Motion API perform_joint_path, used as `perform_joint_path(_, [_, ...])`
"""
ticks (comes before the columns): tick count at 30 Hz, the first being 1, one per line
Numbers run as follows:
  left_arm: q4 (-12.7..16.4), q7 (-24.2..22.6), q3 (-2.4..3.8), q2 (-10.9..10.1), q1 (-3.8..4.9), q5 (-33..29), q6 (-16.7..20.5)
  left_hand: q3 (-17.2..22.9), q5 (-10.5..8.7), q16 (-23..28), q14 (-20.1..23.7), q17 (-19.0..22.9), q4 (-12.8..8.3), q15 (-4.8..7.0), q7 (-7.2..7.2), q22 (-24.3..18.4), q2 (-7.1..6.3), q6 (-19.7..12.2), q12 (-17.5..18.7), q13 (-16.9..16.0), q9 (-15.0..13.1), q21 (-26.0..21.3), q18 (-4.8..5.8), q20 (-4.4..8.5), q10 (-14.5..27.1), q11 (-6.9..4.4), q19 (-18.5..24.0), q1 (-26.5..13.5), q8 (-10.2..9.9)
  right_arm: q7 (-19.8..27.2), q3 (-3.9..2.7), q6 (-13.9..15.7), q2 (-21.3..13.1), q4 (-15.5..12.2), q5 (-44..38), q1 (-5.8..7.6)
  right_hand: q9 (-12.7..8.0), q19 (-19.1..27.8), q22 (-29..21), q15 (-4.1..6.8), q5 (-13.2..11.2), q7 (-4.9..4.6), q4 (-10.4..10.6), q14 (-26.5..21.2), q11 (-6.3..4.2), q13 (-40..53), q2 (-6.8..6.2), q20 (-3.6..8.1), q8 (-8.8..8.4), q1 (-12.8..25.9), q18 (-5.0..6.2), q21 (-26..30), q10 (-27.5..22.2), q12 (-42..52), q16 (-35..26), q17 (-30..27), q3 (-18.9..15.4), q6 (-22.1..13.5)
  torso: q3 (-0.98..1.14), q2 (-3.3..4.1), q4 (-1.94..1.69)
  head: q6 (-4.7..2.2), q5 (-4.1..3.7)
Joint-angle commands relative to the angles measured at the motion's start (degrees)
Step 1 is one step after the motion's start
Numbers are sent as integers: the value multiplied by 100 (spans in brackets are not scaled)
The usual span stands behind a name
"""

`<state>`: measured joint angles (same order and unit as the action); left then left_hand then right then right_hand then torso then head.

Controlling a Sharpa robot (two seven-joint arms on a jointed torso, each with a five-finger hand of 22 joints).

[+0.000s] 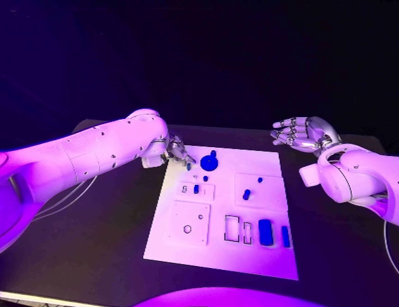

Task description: Assemble the parts on the task board

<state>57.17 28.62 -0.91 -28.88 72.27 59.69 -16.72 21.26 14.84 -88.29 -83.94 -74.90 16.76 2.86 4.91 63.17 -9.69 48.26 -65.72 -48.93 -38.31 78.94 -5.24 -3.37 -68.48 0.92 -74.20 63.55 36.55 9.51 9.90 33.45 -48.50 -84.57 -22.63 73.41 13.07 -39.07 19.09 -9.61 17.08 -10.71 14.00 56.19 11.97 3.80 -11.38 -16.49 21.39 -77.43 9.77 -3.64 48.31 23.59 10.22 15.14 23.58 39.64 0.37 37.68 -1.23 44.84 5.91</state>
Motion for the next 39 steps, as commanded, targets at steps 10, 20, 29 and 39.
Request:
perform_joint_path(10, [30,-76,-7,11,0,-90,-171,15,11,24,-453,-1113,-25,-37,1,15,15,66,-41,-17,8,-29,-29,-43,27,-12,10,151,-17,37,-2,-99,3,-16,59,1,-10,28,-15,1,0,-501,11,48,10,-6,37,-5,-14,50,54,8,7,0,-34,-13,-45,21,3,1,3,11,-7])
perform_joint_path(20, [9,-64,-12,8,0,-93,-217,42,14,16,-458,-1128,-29,-23,-21,32,66,116,-66,-36,7,-20,-27,-38,11,-31,6,298,-12,37,-2,-101,0,-14,61,1,-10,28,-15,1,0,-501,11,48,10,-6,37,-5,-14,50,54,8,7,0,-34,-13,-45,21,-1,1,-1,5,-15])
perform_joint_path(29, [-8,-77,-17,22,0,-91,-214,177,12,9,-462,-1139,-57,6,-56,57,195,147,-82,-38,2,-9,-25,-16,-2,-64,1,651,-19,41,-2,-103,1,-12,61,2,-10,28,-15,1,0,-501,11,48,10,-6,37,-5,-14,50,54,8,7,0,-34,-13,-45,21,-2,2,3,12,-10])
perform_joint_path(39, [-25,-131,-22,20,-1,-149,-198,898,10,-9,-476,-1172,-292,22,-67,110,381,72,-69,-13,-85,14,-15,8,-37,-82,-11,1363,29,40,-2,-110,-2,-10,61,2,-13,32,-28,2,0,-499,17,55,8,-6,47,-5,-12,56,55,6,9,3,-38,-20,-49,24,1,0,2,20,-11])
